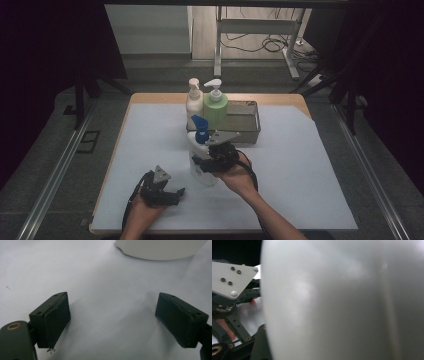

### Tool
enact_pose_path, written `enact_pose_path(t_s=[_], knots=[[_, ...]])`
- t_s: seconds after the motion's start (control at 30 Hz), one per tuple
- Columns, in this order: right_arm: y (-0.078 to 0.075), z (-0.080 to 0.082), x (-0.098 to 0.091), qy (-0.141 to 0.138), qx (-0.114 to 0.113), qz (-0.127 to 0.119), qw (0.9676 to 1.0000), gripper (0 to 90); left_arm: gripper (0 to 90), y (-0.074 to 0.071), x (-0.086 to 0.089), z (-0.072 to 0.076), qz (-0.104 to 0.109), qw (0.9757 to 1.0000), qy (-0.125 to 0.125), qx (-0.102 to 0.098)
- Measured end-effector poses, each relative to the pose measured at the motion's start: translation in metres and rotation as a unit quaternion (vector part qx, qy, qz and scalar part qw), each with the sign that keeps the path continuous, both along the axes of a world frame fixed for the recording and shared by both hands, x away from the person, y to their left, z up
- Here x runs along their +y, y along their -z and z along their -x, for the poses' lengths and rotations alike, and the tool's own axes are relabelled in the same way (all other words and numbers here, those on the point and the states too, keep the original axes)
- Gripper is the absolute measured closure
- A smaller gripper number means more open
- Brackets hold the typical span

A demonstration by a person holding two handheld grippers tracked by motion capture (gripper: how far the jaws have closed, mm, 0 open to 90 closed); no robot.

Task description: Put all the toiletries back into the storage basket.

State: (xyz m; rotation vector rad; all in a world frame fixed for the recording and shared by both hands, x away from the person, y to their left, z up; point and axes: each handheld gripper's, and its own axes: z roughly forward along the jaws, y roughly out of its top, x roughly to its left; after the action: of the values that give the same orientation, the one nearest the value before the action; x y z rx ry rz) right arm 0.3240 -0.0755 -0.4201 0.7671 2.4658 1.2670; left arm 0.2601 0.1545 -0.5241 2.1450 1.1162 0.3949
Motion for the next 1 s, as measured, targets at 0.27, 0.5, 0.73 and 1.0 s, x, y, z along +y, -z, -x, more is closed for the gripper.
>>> enact_pose_path(t_s=[0.27,0.5,0.73,1.0], knots=[[-0.010,0.000,-0.006,-0.009,0.007,0.002,0.9999,39.6,12.2,0.000,0.000,0.000,0.000,1.0000,0.000,0.000],[-0.020,0.000,-0.016,-0.014,0.014,-0.004,0.9998,39.6,12.2,0.000,0.000,0.000,0.000,1.0000,0.000,0.000],[-0.029,-0.003,-0.027,-0.015,0.023,-0.016,0.9995,39.7,12.2,0.000,0.000,0.000,0.000,1.0000,0.001,0.000],[-0.041,-0.004,-0.037,-0.010,0.013,-0.013,0.9998,39.7,12.2,0.000,0.000,0.000,-0.001,1.0000,0.001,0.000]])
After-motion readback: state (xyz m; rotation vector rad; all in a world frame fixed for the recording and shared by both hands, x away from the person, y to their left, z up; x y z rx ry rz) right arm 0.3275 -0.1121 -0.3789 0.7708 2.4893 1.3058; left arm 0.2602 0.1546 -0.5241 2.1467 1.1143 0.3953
